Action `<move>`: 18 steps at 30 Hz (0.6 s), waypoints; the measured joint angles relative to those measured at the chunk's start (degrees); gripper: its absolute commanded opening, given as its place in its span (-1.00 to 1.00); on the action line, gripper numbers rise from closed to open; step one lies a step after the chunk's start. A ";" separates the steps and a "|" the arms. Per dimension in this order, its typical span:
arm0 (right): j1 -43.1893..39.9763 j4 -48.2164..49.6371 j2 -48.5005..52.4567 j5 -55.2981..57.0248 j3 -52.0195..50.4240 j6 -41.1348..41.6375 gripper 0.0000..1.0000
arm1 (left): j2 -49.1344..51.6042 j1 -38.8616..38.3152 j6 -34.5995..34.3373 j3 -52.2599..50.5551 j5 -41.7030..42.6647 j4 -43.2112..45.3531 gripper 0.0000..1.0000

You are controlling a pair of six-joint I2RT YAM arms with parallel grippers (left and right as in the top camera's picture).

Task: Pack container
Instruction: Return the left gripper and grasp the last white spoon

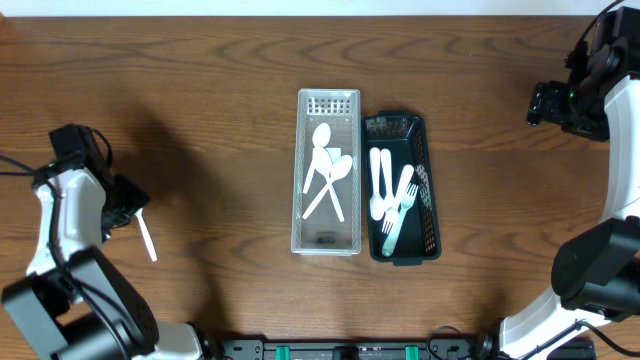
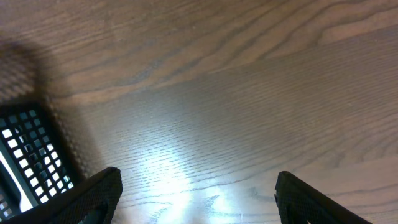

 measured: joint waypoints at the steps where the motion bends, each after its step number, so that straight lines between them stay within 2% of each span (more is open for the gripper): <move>1: 0.00 -0.07 0.00 0.00 0.00 0.00 0.64 | 0.85 0.00 0.39 -0.20 0.15 0.46 0.40; 6: 0.00 -0.39 0.00 0.00 0.00 -0.02 0.64 | 5.25 0.00 3.41 -0.39 1.97 3.23 0.42; 10: 0.00 -0.66 0.00 0.00 0.00 -0.02 0.63 | 7.08 0.00 5.42 -0.39 3.39 4.72 0.54; 18: 0.00 -0.81 0.00 0.00 0.00 -0.13 0.64 | 9.11 0.00 10.12 -0.39 6.43 6.99 0.55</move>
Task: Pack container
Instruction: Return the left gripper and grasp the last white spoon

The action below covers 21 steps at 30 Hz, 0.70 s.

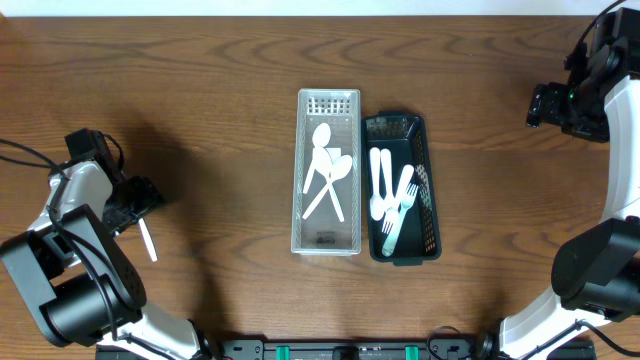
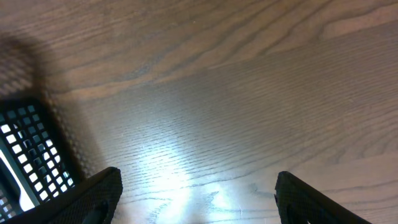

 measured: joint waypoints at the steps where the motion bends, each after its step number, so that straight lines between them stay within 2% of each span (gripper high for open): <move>1: 0.00 0.00 0.00 0.02 0.00 0.00 0.64 | 0.31 0.00 0.37 0.00 0.46 0.09 0.55; 3: 0.00 -0.04 0.00 0.02 0.00 0.00 0.64 | 0.74 0.00 0.92 0.00 1.05 0.09 0.50; 6: 0.00 -0.07 0.00 0.02 0.00 0.00 0.64 | 0.90 0.00 1.33 0.00 1.66 0.13 0.24; 11: 0.00 -0.35 0.00 0.02 0.00 0.00 0.64 | 1.20 0.00 1.88 0.02 2.54 0.13 0.18; 13: 0.00 -0.50 0.00 0.02 0.00 0.00 0.64 | 1.33 0.00 1.84 0.09 2.78 0.09 0.02; 21: 0.00 -0.63 0.00 0.02 0.00 0.00 0.63 | 1.86 0.00 2.32 0.66 3.43 0.02 -0.37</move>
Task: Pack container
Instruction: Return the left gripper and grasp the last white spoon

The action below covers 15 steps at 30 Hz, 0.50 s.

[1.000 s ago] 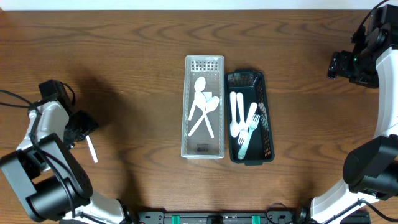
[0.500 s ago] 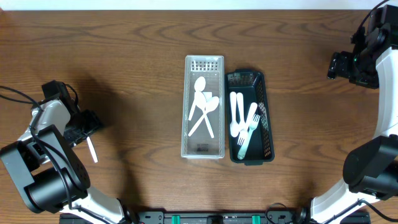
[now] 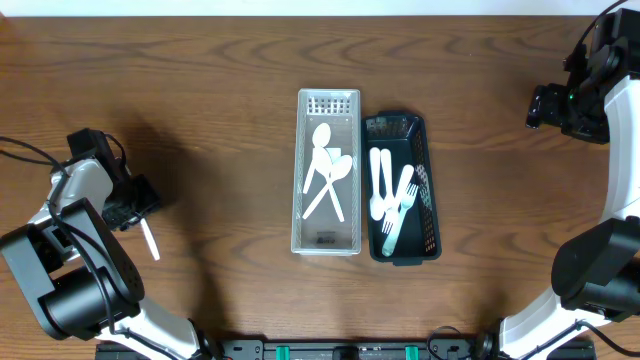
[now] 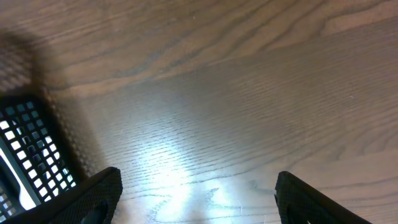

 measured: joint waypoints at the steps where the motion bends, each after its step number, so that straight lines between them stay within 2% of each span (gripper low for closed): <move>1: 0.00 0.00 0.00 0.00 0.00 0.00 0.63 | 0.00 0.00 0.07 0.04 0.02 0.00 -0.40; 8: 0.00 -0.31 0.00 0.00 0.00 0.00 0.63 | 0.04 0.00 0.37 0.09 0.15 0.00 -0.52; 10: 0.00 -0.35 0.00 0.00 0.00 -0.02 0.63 | 0.04 0.00 0.33 0.09 0.15 0.00 -0.61; 15: 0.00 -0.44 0.00 0.00 0.00 0.00 0.62 | 0.04 0.00 0.39 0.09 0.17 0.00 -0.63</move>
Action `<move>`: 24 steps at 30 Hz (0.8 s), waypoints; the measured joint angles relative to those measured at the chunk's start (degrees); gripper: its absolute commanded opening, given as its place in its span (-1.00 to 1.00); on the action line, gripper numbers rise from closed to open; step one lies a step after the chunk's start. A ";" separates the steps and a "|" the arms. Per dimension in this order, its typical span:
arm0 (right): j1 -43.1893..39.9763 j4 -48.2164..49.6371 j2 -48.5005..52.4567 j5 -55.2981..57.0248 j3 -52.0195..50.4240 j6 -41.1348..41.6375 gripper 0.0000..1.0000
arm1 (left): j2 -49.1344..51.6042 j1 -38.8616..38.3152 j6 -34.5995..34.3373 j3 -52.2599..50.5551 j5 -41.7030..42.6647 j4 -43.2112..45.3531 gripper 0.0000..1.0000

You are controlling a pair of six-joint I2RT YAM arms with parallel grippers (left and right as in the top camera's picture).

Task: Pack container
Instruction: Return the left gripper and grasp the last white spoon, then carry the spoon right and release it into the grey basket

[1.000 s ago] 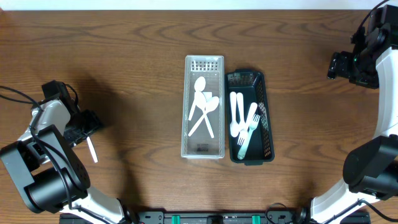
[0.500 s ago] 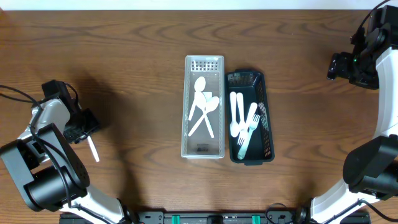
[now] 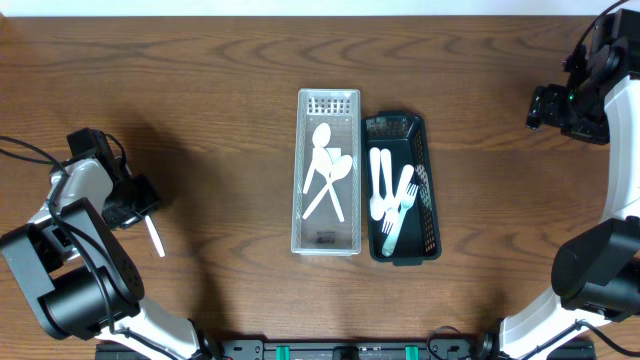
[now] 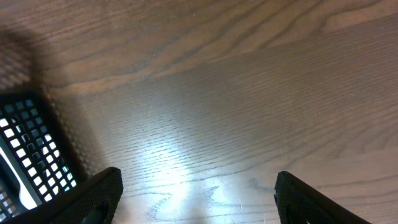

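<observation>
A clear plastic tray (image 3: 329,240) in the middle of the table holds white spoons (image 3: 326,175). Touching its right side, a black mesh basket (image 3: 430,205) holds white forks and a spoon (image 3: 392,200). At the far left my left gripper (image 3: 141,204) sits low at the upper end of a white plastic utensil (image 3: 156,238), apparently shut on it. My right gripper (image 3: 541,106) hovers at the far right, open and empty (image 4: 196,208). A corner of the black basket (image 4: 31,149) shows at the left of the right wrist view.
Brown wooden table (image 3: 220,90) all round the two containers. The table's far edge runs along the top of the overhead view. Both arm bases stand at the near corners.
The white utensil and the left gripper have shifted slightly to the right. The right gripper has stayed in place, open.
At first the left arm reached in from the lower left, its gripper by the utensil's upper end. It then stood turned, wrist further back, still at the utensil. The utensil has now moved a little right. The right arm held still throughout.
</observation>
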 measured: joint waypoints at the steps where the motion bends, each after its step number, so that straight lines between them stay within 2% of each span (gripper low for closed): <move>1: 0.00 0.00 0.00 0.00 0.00 0.00 0.62 | 0.00 0.00 0.00 0.00 0.00 0.00 -0.63; 5: 0.00 0.00 0.00 0.00 0.00 -0.02 0.62 | 0.00 -0.07 -0.09 0.17 0.44 -0.79 -0.75; 11: 0.00 0.24 0.00 0.00 0.00 -0.02 0.63 | -1.20 -3.54 -0.04 1.05 0.68 -7.93 -0.81; 19: 0.00 0.42 0.00 0.00 0.00 0.00 0.63 | -13.75 -19.65 -0.24 11.72 0.70 -21.07 -0.81; 24: 0.00 0.74 0.00 0.00 0.00 -0.02 0.64 | -18.12 -33.35 -2.71 20.00 0.90 -23.56 -0.81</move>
